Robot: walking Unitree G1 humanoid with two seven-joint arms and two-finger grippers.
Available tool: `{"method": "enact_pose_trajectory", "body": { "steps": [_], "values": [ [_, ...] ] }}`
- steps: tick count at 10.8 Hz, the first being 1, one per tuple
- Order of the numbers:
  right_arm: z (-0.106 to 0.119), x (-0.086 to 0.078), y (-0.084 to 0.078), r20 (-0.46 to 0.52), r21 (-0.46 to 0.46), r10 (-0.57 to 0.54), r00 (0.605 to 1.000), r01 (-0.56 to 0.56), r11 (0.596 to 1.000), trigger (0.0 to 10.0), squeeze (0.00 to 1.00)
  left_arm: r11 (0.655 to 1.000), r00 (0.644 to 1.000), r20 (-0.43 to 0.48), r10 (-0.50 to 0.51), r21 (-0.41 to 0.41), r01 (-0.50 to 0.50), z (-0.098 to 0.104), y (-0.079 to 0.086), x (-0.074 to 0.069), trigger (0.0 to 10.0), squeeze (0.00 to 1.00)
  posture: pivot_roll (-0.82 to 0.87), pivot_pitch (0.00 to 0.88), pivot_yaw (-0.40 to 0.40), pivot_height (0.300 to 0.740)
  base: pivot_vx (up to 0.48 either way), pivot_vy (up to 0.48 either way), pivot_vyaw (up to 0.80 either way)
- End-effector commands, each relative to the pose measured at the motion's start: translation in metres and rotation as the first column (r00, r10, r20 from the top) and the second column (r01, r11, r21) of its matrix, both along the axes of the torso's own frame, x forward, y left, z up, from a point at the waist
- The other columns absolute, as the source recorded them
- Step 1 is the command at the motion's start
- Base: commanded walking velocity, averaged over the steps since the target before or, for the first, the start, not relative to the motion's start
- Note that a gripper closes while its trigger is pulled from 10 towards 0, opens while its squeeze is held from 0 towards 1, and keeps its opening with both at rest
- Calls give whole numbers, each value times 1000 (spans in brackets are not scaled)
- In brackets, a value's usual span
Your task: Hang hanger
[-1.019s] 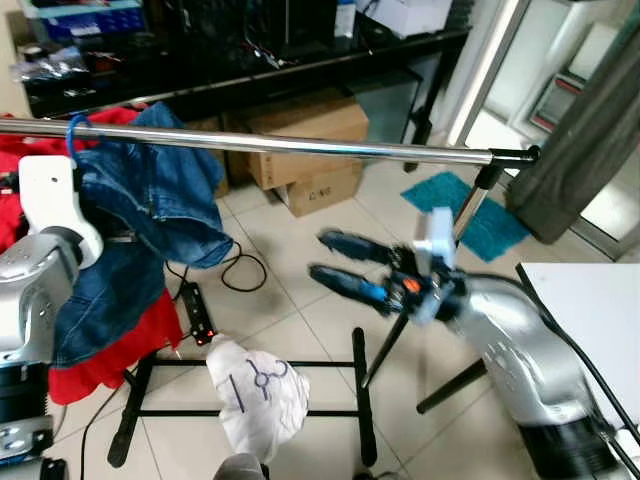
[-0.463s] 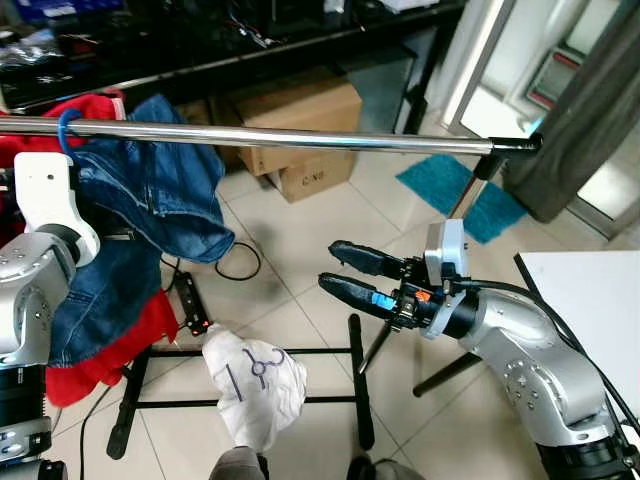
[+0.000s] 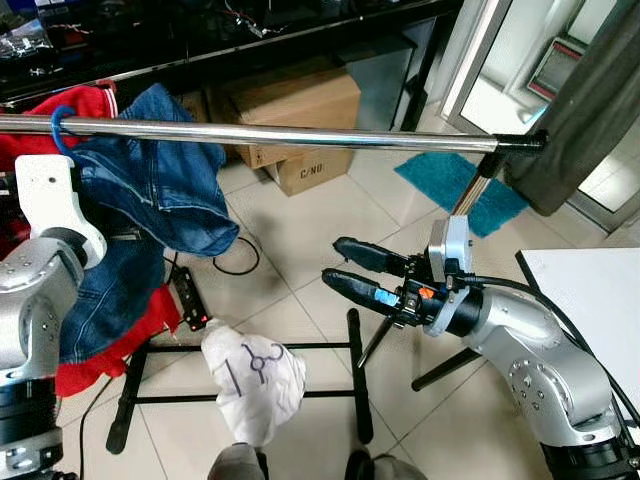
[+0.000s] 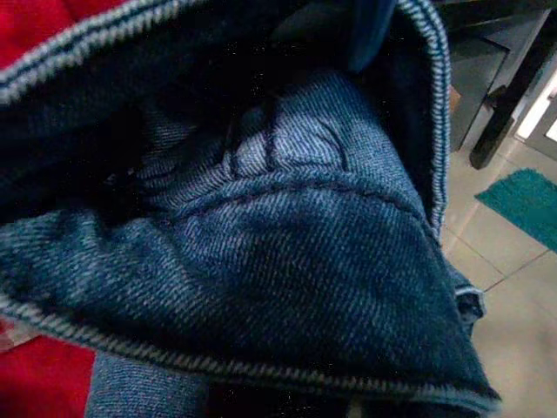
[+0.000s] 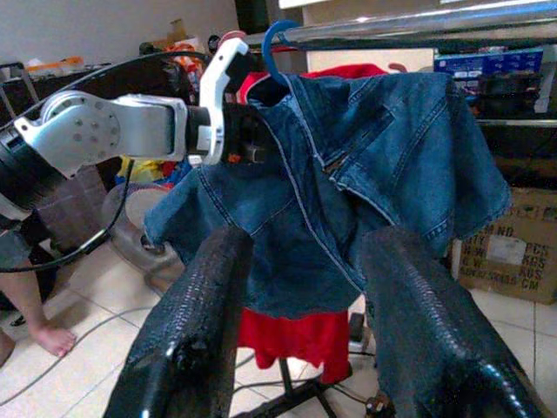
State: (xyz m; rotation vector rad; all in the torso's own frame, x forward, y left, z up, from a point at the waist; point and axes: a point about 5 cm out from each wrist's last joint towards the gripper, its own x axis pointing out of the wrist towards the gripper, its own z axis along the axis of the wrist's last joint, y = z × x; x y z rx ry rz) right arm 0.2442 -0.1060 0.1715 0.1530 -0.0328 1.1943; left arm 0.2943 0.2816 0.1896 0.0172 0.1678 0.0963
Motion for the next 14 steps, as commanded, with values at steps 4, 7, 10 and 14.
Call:
{"method": "enact_pose_trajectory", "body": {
  "steps": [4,7,10,14],
  "values": [
    [4,5,0,13,-8,-10,1000,10,1000,10000,0,999,996,-82,37,5,-36,-24,-10,-8,10000,0,129,138,-64,740,0,0,0],
    [5,7,2,18,-7,-8,1000,8,1000,10000,0,999,996,-77,45,17,-44,-27,-12,-9,10000,118,129,127,-66,740,0,0,0],
    [6,11,1,29,-8,-11,1000,11,1000,10000,0,998,995,-67,70,-2,-70,-29,-12,-7,10000,1000,123,115,-68,740,0,0,0],
    [7,12,0,39,-8,-14,999,14,1000,10000,0,991,992,-24,126,46,-125,-28,-13,-7,10000,0,121,105,-63,740,0,0,0]
  ]
}}
